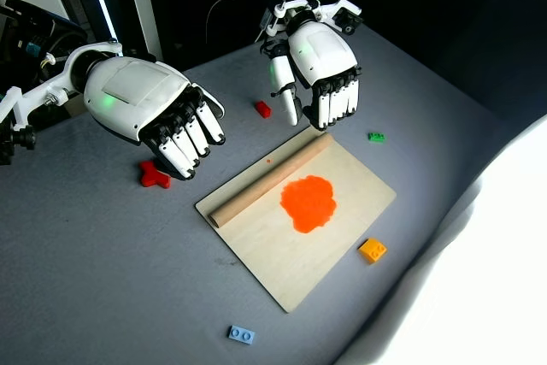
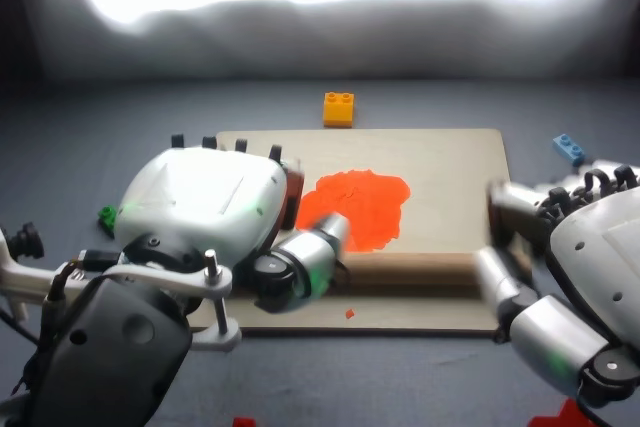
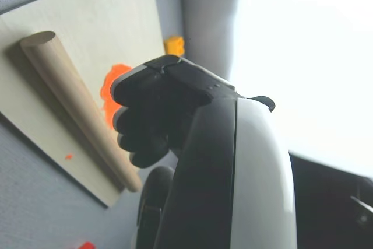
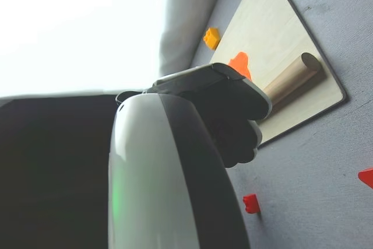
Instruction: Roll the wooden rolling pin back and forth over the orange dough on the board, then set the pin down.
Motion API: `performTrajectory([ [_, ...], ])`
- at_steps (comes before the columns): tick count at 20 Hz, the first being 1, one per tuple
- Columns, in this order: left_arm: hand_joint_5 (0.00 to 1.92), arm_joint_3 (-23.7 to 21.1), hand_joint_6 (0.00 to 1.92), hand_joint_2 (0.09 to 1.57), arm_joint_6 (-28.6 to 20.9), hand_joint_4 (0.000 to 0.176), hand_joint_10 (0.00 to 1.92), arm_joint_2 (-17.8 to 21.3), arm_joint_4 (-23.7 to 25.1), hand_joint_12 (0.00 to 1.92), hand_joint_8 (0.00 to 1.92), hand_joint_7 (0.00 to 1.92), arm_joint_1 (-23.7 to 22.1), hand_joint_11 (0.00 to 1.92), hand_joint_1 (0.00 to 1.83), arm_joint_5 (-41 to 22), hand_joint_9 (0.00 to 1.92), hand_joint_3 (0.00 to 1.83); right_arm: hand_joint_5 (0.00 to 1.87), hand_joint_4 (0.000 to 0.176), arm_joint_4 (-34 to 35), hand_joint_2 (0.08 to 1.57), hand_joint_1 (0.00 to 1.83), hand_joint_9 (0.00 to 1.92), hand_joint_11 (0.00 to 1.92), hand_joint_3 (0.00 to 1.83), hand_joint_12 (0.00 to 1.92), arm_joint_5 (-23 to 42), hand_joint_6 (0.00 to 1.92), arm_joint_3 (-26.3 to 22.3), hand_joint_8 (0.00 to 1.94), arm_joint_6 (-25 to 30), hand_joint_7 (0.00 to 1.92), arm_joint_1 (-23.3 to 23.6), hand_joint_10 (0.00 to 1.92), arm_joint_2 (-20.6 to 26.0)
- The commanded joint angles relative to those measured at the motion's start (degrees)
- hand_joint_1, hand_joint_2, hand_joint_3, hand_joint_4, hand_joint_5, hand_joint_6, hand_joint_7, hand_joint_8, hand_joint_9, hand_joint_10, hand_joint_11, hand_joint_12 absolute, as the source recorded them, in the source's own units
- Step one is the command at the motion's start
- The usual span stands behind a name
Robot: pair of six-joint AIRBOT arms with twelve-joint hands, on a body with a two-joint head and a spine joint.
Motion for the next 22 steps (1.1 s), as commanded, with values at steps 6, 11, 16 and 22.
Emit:
performTrajectory([
  [6,0.06,1.39,0.00,1.43,-0.17,0.000,0.00,-0.61,4.98,0.14,0.00,0.09,0.21,0.00,0.00,-4.69,0.05,0.01,0.12,0.000,-4.46,1.56,0.00,0.04,0.00,0.07,0.00,5.46,0.05,-0.10,0.01,0.65,0.13,-0.77,0.01,0.29],
  [11,0.06,2.20,0.00,1.43,-3.97,0.000,0.00,-2.90,8.02,0.04,0.00,0.06,3.23,0.00,0.00,-9.49,0.02,0.00,0.13,0.000,-3.06,1.57,0.00,0.03,0.00,0.10,0.00,3.18,0.04,2.00,0.00,3.45,0.12,-1.71,0.00,-1.12],
  [16,0.03,2.65,0.00,1.45,-4.30,0.000,0.00,-4.77,10.54,0.00,0.00,0.04,6.48,0.00,0.00,-12.88,0.00,0.01,0.10,0.000,-3.10,1.57,0.00,0.03,0.02,0.08,0.01,2.89,0.02,7.19,0.00,9.66,0.08,-1.75,0.01,-5.21],
  [22,0.01,4.60,0.00,1.49,-7.14,0.000,0.00,-7.49,14.47,0.00,0.00,0.00,10.96,0.00,0.00,-15.58,0.00,0.03,0.09,0.000,-3.19,1.57,0.00,0.02,0.00,0.07,0.00,1.34,0.01,13.29,0.00,9.77,0.09,-1.47,0.01,-10.56],
])
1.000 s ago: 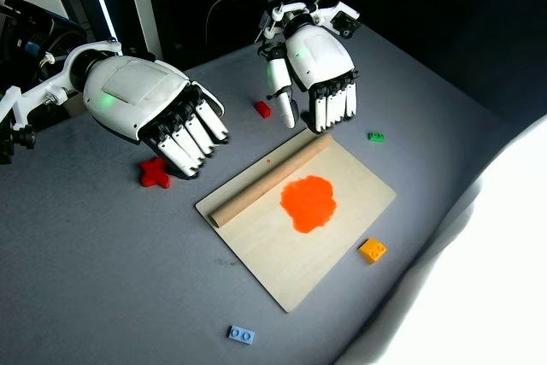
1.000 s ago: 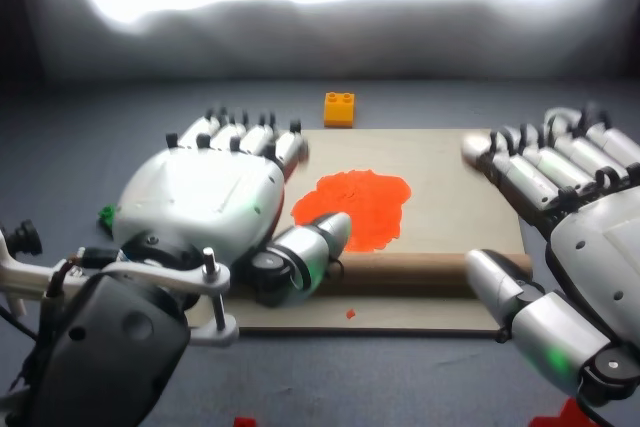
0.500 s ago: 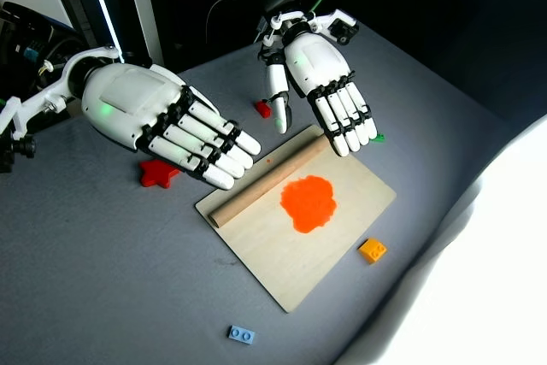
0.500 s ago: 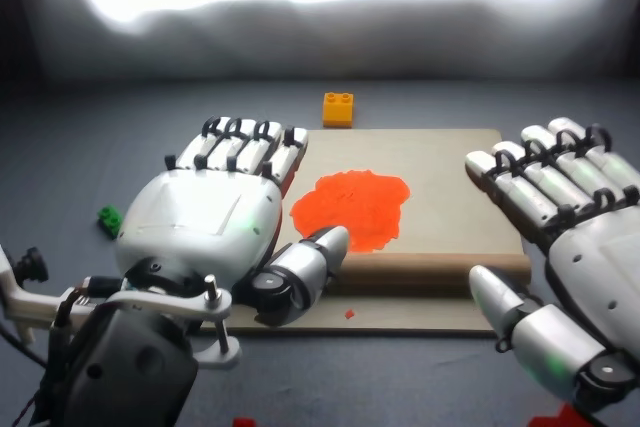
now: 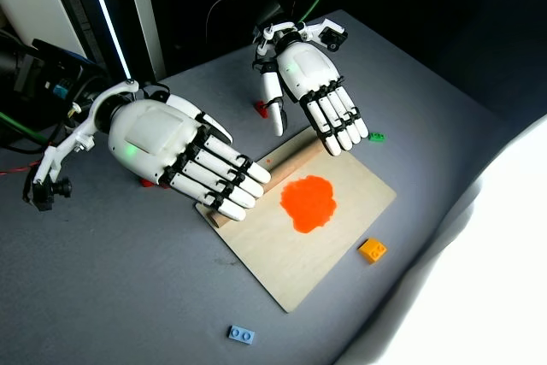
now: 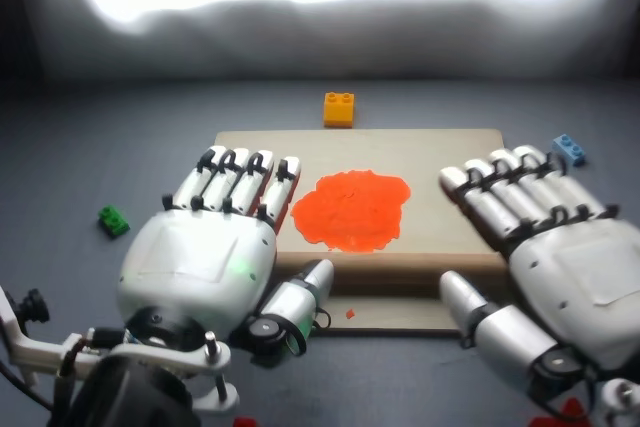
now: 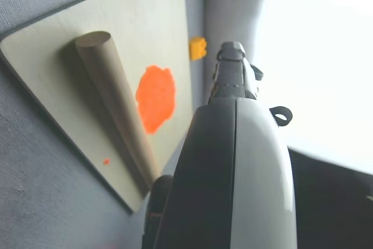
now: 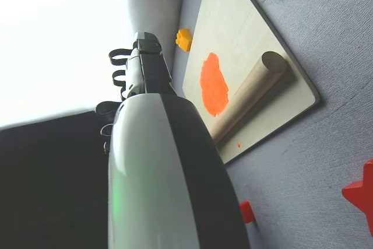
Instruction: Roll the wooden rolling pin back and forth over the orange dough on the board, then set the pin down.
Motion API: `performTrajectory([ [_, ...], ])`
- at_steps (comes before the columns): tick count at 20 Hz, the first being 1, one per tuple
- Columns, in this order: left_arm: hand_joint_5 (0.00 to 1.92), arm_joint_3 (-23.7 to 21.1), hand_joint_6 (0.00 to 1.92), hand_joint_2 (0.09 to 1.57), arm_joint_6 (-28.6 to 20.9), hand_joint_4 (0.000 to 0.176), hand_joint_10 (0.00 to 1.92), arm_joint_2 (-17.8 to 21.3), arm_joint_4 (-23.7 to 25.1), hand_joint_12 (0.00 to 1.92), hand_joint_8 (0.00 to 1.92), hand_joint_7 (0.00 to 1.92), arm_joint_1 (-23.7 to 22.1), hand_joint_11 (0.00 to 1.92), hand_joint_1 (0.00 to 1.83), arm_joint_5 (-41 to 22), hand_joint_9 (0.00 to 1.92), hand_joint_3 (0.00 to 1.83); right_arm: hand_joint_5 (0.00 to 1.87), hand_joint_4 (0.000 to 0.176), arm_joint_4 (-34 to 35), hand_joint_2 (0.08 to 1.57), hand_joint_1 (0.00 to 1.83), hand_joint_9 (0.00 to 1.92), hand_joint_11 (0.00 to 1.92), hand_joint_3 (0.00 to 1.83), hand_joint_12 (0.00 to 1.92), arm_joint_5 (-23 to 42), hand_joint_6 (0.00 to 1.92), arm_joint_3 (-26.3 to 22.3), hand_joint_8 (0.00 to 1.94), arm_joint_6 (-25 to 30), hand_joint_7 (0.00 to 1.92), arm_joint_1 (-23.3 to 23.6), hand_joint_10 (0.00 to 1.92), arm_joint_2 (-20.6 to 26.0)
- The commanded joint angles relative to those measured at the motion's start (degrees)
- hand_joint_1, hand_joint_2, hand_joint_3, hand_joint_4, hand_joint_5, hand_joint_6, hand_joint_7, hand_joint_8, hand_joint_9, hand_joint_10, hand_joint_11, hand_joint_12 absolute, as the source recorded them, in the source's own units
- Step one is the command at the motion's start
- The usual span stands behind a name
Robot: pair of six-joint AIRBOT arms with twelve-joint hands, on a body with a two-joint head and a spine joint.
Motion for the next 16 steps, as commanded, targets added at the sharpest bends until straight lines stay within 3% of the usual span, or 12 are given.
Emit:
performTrajectory([
  [1,0.02,0.39,0.01,1.49,-0.63,0.000,0.00,-0.50,5.32,0.00,0.00,0.01,0.22,0.00,0.00,-5.16,0.00,0.03,0.06,0.000,-4.88,1.55,0.00,0.00,0.00,0.05,0.00,4.84,0.00,0.81,0.00,-0.26,0.06,0.53,0.00,-0.42],
  [11,0.01,5.86,0.00,1.50,-9.20,0.000,0.00,-6.10,9.74,0.00,0.01,0.01,4.84,0.00,0.00,-9.90,0.00,0.02,0.04,0.000,-6.09,1.57,0.00,0.00,0.00,0.04,0.00,3.93,0.00,9.57,0.00,-0.73,0.03,0.24,0.00,-7.70],
  [16,0.01,8.51,0.00,1.51,-9.67,0.000,0.00,-8.18,11.50,0.00,0.00,0.00,5.65,0.00,0.00,-10.47,0.00,0.02,0.06,0.000,-6.06,1.57,0.00,0.00,0.00,0.06,0.00,3.13,0.01,11.79,0.01,-1.08,0.06,0.62,0.00,-9.79],
])
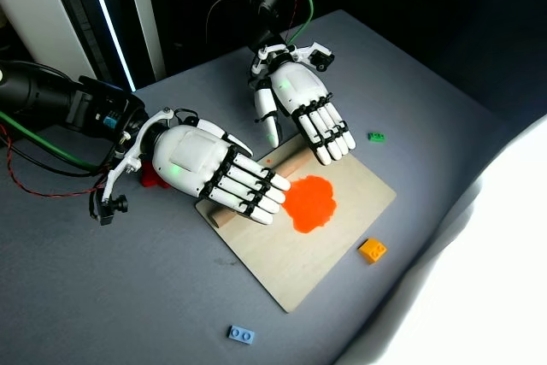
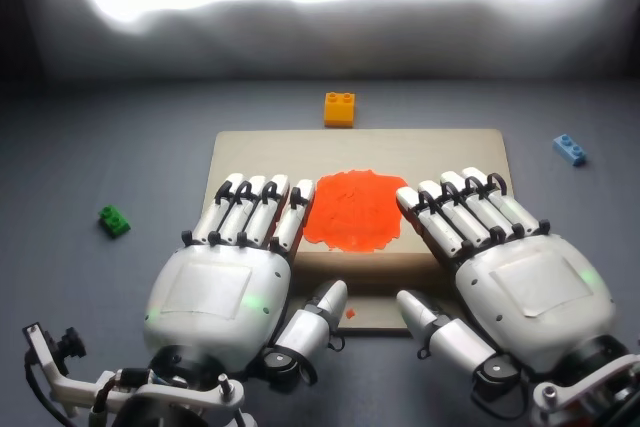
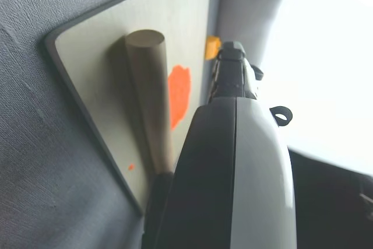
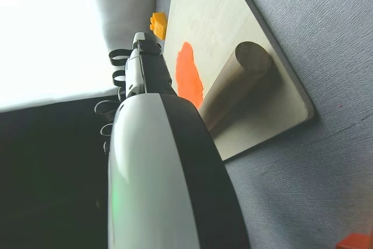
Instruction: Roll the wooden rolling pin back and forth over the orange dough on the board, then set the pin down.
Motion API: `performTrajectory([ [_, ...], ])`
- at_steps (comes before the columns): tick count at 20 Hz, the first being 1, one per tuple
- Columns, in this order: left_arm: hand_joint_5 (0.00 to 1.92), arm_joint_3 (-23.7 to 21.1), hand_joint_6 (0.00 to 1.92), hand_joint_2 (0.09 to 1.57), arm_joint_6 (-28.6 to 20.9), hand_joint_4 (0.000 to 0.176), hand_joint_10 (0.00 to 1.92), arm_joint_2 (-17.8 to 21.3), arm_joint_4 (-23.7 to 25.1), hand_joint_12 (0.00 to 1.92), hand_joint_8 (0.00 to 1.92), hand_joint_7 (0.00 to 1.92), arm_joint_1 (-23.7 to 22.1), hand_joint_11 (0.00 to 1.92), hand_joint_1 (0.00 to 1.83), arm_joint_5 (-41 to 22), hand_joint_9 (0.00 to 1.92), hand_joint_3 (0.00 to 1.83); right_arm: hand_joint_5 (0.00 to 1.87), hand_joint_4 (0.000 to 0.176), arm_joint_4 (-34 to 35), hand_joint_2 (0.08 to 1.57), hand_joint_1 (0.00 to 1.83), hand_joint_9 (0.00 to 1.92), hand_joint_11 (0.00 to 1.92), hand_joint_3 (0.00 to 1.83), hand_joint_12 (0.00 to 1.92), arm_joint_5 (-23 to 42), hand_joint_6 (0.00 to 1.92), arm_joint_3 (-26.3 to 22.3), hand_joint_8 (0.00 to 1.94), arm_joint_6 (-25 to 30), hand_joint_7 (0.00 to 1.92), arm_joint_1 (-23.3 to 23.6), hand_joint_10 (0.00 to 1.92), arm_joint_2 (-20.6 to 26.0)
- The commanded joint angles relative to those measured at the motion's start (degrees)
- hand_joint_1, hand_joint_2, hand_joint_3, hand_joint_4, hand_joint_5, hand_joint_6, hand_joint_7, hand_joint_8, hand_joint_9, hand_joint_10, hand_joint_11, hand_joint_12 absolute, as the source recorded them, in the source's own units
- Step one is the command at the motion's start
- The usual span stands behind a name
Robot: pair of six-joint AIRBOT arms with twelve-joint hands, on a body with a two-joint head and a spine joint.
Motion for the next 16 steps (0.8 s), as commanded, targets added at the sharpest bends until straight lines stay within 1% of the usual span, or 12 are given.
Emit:
performTrajectory([
  [1,0.01,0.34,0.00,1.51,-0.23,0.000,0.00,-0.20,4.38,0.00,0.00,0.01,0.14,0.00,0.00,-5.53,0.00,0.02,0.06,0.000,-4.03,1.57,0.00,0.00,0.00,0.05,0.00,5.38,0.01,0.28,0.01,-0.32,0.06,0.59,0.00,-0.27],
  [4,0.00,1.48,0.00,1.50,-1.19,0.000,0.00,-1.24,4.40,0.00,0.00,0.01,0.55,0.00,0.00,-6.39,0.00,0.02,0.04,0.000,-2.80,1.57,0.00,0.00,0.00,0.06,0.00,5.38,0.00,1.36,0.00,-1.08,0.04,1.06,0.00,-1.41],
  [6,0.01,2.19,0.00,1.50,-1.29,0.000,0.00,-1.78,4.37,0.00,0.00,0.01,0.72,0.00,0.00,-6.47,0.00,0.02,0.05,0.000,-1.70,1.57,0.00,0.00,0.00,0.06,0.00,4.90,0.01,1.98,0.00,-0.96,0.04,1.41,0.00,-1.83],
  [10,0.01,3.41,0.00,1.51,-1.91,0.000,0.00,-2.64,4.38,0.00,0.00,0.02,1.13,0.00,0.00,-7.05,0.00,0.02,0.08,0.000,-1.62,1.57,0.00,0.01,0.00,0.06,0.00,4.58,0.02,2.82,0.01,-0.57,0.07,1.99,0.00,-2.78],
  [14,0.00,4.03,0.00,1.51,-2.39,0.000,0.00,-3.08,4.39,0.00,0.00,0.00,1.30,0.00,0.00,-7.37,0.00,0.02,0.06,0.000,-1.57,1.57,0.00,0.00,0.00,0.09,0.00,4.34,0.01,3.16,0.00,-0.60,0.06,2.13,0.00,-3.21],
  [16,0.00,4.47,0.00,1.51,-2.39,0.000,0.00,-3.43,4.39,0.00,0.00,0.00,1.48,0.00,0.00,-7.38,0.00,0.01,0.03,0.000,-1.31,1.57,0.00,0.00,0.00,0.05,0.00,3.58,0.00,3.45,0.00,-0.59,0.03,2.24,0.00,-3.42],
])
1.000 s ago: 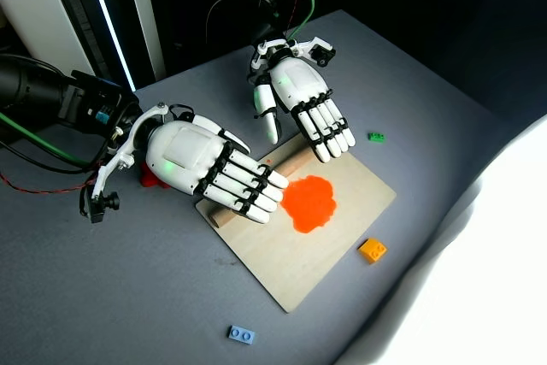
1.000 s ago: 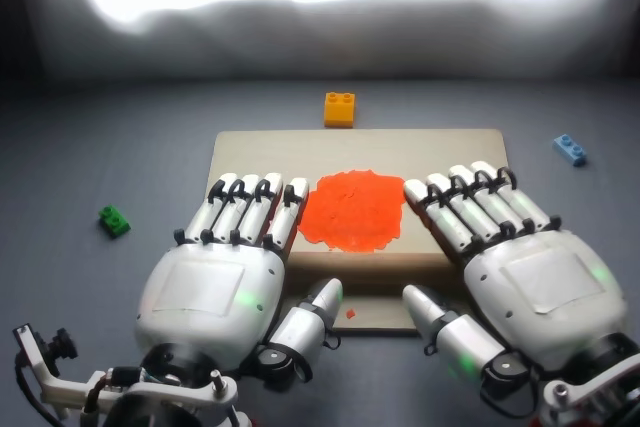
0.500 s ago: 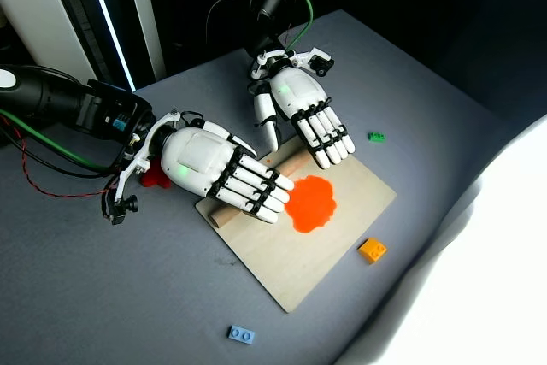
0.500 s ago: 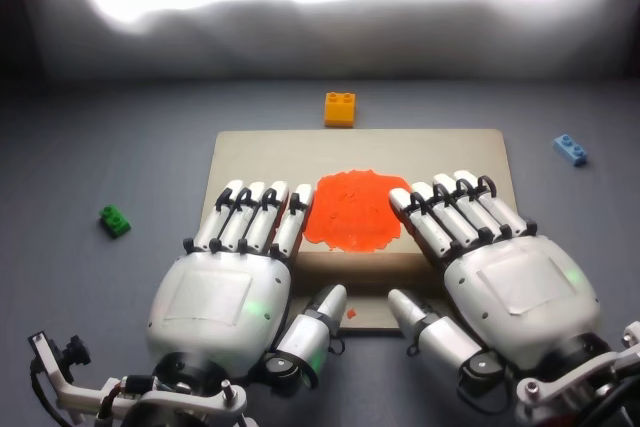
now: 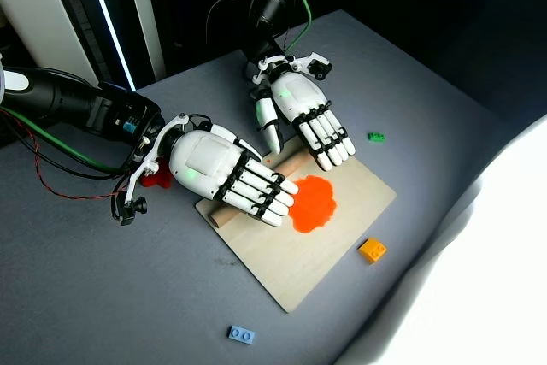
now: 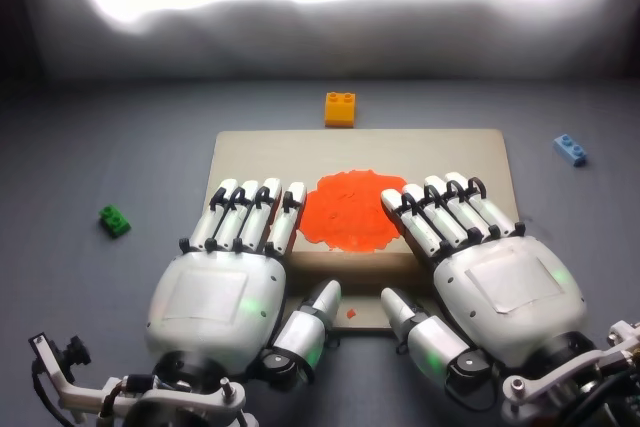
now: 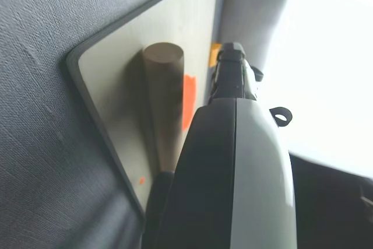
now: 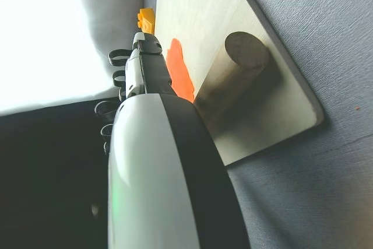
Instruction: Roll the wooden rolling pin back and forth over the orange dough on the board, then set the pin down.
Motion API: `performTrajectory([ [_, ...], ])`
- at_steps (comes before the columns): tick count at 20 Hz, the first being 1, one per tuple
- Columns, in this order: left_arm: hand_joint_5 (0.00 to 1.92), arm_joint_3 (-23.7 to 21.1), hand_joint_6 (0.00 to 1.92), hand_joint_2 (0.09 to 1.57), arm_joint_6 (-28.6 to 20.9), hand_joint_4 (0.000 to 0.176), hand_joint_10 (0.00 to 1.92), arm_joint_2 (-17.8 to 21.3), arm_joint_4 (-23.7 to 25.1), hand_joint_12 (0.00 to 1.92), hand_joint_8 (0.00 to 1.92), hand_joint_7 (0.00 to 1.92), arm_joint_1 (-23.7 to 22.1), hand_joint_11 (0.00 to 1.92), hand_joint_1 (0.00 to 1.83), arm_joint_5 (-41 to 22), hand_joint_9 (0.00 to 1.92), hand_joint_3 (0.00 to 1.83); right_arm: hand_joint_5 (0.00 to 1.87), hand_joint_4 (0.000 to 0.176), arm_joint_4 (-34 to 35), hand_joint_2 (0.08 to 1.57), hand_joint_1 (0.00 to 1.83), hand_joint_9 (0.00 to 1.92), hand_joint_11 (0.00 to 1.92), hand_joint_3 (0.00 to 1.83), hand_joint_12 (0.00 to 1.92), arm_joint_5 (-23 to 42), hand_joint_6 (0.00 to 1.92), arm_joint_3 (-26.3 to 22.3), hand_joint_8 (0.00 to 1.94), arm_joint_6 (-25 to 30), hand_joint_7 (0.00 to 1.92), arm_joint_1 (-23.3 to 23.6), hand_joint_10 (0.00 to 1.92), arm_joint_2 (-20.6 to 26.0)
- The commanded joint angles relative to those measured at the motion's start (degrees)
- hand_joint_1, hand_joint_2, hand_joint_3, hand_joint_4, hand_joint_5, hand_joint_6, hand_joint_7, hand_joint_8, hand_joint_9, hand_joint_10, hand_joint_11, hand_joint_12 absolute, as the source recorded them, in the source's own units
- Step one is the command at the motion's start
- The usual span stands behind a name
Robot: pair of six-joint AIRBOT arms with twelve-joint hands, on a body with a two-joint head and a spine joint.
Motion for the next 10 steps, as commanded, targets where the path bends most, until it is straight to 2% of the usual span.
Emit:
performTrajectory([
  [1,0.00,0.24,0.00,1.51,-0.13,0.000,0.00,-0.25,4.30,0.00,0.00,0.00,0.06,0.00,0.00,-5.58,0.00,0.02,0.02,0.000,-3.63,1.56,0.00,0.00,0.00,0.05,0.00,4.77,0.00,0.17,0.00,0.09,0.04,0.74,0.00,0.01],
  [10,0.00,1.73,0.00,1.51,-0.45,0.000,0.00,-1.77,4.31,0.00,0.00,0.00,0.70,0.00,0.00,-5.84,0.00,0.01,0.04,0.000,-2.47,1.57,0.00,0.01,0.00,0.05,0.00,2.41,0.01,1.70,0.01,1.02,0.06,1.53,0.00,-1.52],
])
